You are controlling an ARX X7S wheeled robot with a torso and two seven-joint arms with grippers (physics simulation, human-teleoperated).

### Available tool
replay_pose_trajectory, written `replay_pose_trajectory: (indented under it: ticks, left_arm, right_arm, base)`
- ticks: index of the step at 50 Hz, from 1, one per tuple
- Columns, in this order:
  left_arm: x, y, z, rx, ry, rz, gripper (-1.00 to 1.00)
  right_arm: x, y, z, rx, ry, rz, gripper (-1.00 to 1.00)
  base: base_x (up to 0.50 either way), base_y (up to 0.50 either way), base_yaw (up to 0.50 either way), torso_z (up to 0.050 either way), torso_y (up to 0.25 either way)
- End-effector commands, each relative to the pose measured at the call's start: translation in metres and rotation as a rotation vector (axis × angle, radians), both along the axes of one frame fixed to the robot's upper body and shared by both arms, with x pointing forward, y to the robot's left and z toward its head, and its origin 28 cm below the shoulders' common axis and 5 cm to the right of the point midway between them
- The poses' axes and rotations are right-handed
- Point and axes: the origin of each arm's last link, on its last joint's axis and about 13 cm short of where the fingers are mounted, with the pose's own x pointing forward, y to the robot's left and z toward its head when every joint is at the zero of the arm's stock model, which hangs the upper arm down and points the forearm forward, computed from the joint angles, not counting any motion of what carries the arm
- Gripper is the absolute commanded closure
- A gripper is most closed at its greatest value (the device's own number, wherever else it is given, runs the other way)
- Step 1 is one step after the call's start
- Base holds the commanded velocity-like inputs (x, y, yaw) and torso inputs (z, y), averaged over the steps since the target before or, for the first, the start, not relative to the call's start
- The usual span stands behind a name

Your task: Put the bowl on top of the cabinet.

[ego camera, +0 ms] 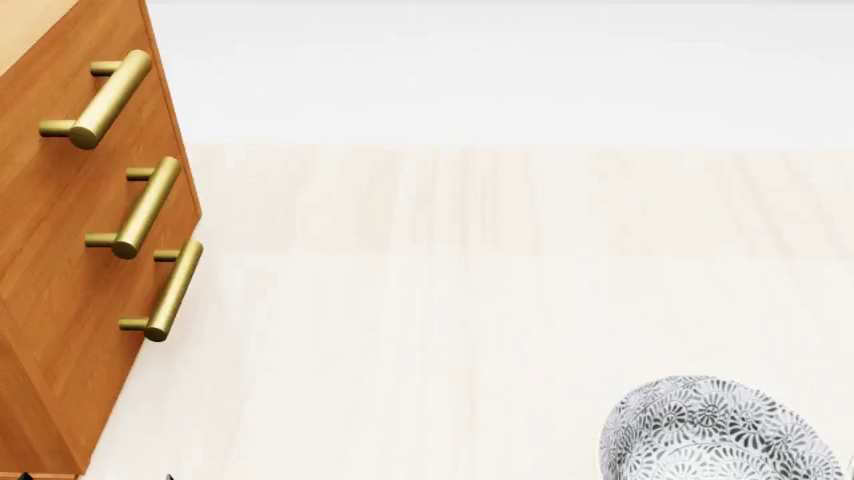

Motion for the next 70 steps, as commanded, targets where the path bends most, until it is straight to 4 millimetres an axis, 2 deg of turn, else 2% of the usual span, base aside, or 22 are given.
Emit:
replay_pose_trajectory:
  ticks: [1, 9, 35, 45, 60, 70]
  left_arm:
    - [0.0, 0.0, 0.0, 0.0, 0.002, 0.002, -1.0]
    - [0.001, 0.0, 0.0, -0.001, 0.003, 0.004, -1.0]
    - [0.003, -0.001, -0.001, -0.005, 0.012, -0.003, -1.0]
    - [0.004, -0.001, -0.002, -0.005, 0.017, -0.005, -1.0]
    - [0.003, 0.0, -0.002, -0.003, 0.014, -0.001, -1.0]
    - [0.003, -0.001, -0.002, -0.002, 0.015, -0.002, -1.0]
  right_arm:
    - [0.0, -0.009, -0.001, 0.162, 0.037, -0.042, -1.0]
    - [0.003, -0.015, -0.003, 0.259, 0.042, -0.067, -1.0]
    - [0.008, -0.02, -0.008, 0.356, 0.062, -0.106, -1.0]
    - [0.017, -0.023, -0.012, 0.414, 0.151, -0.077, -1.0]
    - [0.02, -0.028, -0.015, 0.491, 0.188, -0.041, -1.0]
    - [0.028, -0.028, -0.017, 0.491, 0.252, -0.015, -1.0]
  base:
    - [0.0, 0.0, 0.0, 0.0, 0.0]
    - [0.0, 0.0, 0.0, 0.0, 0.0]
    - [0.0, 0.0, 0.0, 0.0, 0.0]
    - [0.0, 0.0, 0.0, 0.0, 0.0]
    - [0.0, 0.0, 0.0, 0.0, 0.0]
    - [0.0, 0.0, 0.0, 0.0, 0.0]
